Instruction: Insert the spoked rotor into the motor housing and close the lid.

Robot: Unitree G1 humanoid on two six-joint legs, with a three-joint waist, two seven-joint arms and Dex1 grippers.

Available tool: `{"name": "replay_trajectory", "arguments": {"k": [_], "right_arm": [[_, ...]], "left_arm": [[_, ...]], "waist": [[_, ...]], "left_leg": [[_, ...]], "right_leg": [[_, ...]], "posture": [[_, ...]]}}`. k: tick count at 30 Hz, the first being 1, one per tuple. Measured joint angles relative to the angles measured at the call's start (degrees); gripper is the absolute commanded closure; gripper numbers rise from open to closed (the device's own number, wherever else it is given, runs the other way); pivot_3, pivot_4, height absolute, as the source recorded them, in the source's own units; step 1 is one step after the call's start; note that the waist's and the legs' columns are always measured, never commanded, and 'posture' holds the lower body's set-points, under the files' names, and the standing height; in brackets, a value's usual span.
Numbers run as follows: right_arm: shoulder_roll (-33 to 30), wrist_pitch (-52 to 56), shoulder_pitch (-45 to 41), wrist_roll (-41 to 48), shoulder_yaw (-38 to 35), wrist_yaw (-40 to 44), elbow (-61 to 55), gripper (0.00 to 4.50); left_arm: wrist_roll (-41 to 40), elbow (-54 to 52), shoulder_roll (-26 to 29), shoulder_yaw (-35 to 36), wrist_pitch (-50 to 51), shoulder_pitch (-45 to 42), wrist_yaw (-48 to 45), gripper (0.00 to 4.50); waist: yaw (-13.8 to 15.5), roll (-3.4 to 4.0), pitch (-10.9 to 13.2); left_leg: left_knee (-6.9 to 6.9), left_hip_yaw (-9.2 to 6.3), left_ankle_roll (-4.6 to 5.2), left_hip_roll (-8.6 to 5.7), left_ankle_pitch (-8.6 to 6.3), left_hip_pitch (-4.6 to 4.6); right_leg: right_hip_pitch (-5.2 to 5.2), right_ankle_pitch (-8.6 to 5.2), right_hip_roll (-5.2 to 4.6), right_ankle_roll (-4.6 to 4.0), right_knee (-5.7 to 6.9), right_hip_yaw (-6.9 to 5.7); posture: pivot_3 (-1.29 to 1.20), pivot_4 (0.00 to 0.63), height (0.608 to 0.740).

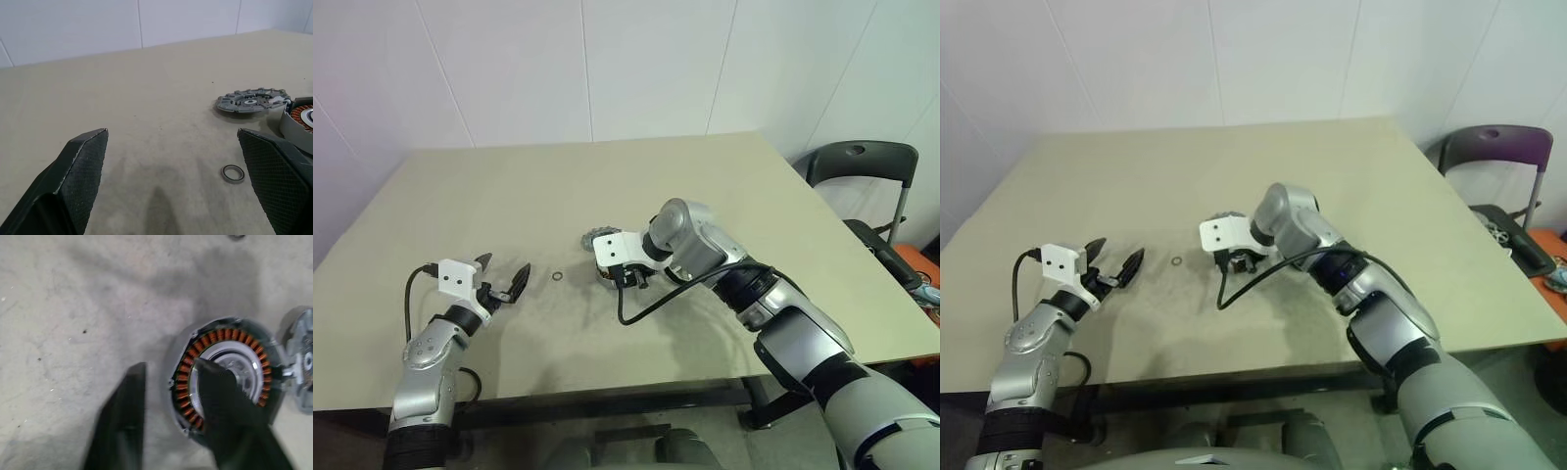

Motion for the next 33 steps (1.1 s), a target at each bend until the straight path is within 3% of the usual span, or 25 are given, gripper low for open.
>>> {"name": "replay_trajectory", "arguments": {"k": [5,6,26,29,33], "right_arm": [[1.69,-1.87,-2.15,-0.6,0.15,-2.19,5.3,0.2],[2.03,-2.22,-2.45,-0.81,0.35,-2.61,6.53,0.02],[3.87,-5.63,-3.47,-4.16,0.98,-3.97,15.49,0.02],[4.38,-5.63,-3.46,-4.62,1.1,-3.94,16.25,0.62],[5.04,-6.27,-3.47,-5.23,1.38,-4.53,17.35,2.03]], "left_arm": [[0.0,0.0,0.01,0.02,0.0,-0.02,-0.03,0.0],[-0.01,0.01,0.01,0.06,0.01,-0.02,-0.03,0.0],[0.0,0.01,0.01,0.07,-0.02,-0.11,0.07,0.0],[0.0,0.02,0.01,0.07,-0.04,-0.14,0.12,0.0],[0.01,0.02,-0.01,0.06,-0.08,-0.14,0.24,0.0]], "waist": [[-0.02,0.0,0.0],[-0.03,0.0,0.0],[-0.09,0.01,0.01],[-0.09,0.01,0.0],[-0.1,0.01,0.0]], "left_leg": [[-0.01,0.01,0.0,0.0,0.0,0.0],[-0.01,0.01,0.0,0.0,0.0,0.0],[-0.02,0.0,0.0,0.0,0.0,0.0],[-0.02,0.01,0.0,0.0,0.0,0.0],[-0.02,0.0,0.0,0.0,0.0,0.0]], "right_leg": [[0.0,0.0,0.0,0.0,0.0,0.0],[-0.01,0.0,0.0,0.0,0.0,0.0],[-0.02,0.0,0.01,0.0,0.0,0.0],[-0.02,0.0,0.01,0.0,0.01,0.0],[-0.02,0.0,0.01,0.0,0.01,0.0]], "posture": [[0.0,0.0,0.74],[0.0,0.0,0.74],[0.0,0.0,0.74],[0.0,0.0,0.74],[0.0,0.0,0.74]]}}
